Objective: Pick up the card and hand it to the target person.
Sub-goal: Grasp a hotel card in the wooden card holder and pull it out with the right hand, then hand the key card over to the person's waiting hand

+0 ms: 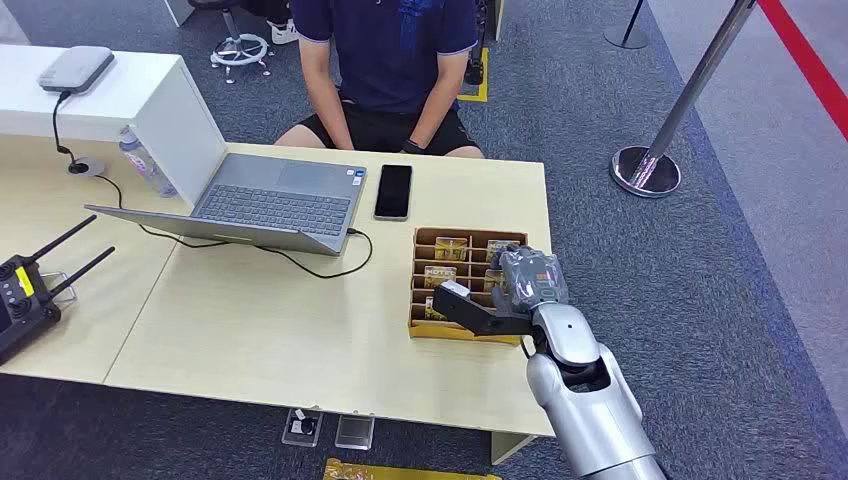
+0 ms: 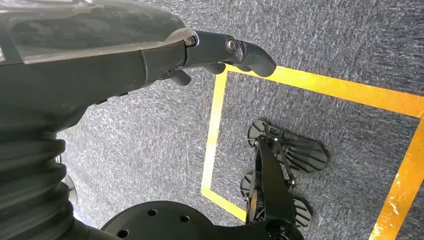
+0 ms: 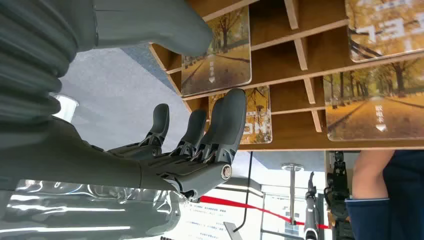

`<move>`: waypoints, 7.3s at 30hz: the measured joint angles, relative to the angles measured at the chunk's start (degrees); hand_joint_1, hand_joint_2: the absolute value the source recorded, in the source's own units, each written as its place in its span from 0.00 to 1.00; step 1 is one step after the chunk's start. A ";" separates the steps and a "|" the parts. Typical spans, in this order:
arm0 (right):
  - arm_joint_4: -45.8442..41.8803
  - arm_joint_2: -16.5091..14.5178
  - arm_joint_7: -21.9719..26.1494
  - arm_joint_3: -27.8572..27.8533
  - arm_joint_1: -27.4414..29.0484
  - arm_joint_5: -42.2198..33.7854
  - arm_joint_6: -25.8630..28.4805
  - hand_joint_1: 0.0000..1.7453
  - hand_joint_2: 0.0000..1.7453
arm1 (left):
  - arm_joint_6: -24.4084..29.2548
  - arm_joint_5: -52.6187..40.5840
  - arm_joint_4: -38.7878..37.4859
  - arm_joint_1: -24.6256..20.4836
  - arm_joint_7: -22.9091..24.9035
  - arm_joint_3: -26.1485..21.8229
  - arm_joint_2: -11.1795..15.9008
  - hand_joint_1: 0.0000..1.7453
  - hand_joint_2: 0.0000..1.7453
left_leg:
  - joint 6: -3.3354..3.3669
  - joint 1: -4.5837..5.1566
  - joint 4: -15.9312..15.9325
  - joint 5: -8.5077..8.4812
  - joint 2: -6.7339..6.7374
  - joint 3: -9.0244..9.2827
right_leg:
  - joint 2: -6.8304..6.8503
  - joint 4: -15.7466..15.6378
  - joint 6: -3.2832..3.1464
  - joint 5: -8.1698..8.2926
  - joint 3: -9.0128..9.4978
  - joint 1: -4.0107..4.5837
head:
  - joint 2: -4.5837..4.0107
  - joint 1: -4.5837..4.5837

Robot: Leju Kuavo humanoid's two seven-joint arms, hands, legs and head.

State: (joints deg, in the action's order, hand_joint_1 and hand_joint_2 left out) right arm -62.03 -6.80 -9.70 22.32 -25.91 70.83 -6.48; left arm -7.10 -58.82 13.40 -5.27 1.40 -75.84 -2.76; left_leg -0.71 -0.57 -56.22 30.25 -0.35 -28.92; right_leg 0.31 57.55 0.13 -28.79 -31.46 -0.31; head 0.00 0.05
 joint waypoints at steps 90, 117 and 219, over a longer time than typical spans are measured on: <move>-0.37 -0.15 -1.00 0.02 -0.11 -0.68 -0.18 0.52 1.00 | -0.05 0.04 0.00 0.02 0.05 0.01 0.64 0.00 1.00 | -0.02 0.00 0.00 -0.01 0.00 0.02 | 0.00 0.00 0.00 0.00 0.01 0.00 | 0.00 0.01; 0.68 -0.13 -0.68 0.02 -0.07 -0.86 -0.30 0.60 1.00 | 0.09 0.04 0.00 0.02 -0.36 0.02 0.64 0.00 1.00 | -0.02 0.00 0.00 -0.02 0.00 0.01 | 0.00 0.00 -0.01 0.01 0.00 0.00 | 0.00 0.01; -18.37 -4.22 21.79 -4.22 -5.61 -4.02 22.37 0.88 1.00 | 0.25 1.32 -0.02 0.06 -2.83 1.28 1.39 0.00 1.00 | -0.04 -0.01 0.00 -0.04 0.01 0.00 | -0.01 0.03 -0.03 0.04 -0.01 0.01 | 0.00 0.00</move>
State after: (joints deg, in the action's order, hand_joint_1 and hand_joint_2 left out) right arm -80.40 -11.02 12.09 18.09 -31.51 66.81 15.89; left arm -6.85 -57.50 13.38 -5.21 -1.43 -74.56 -1.38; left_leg -0.75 -0.58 -56.22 30.21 -0.34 -28.92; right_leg 0.30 57.59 0.10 -28.75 -31.47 -0.29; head 0.00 0.05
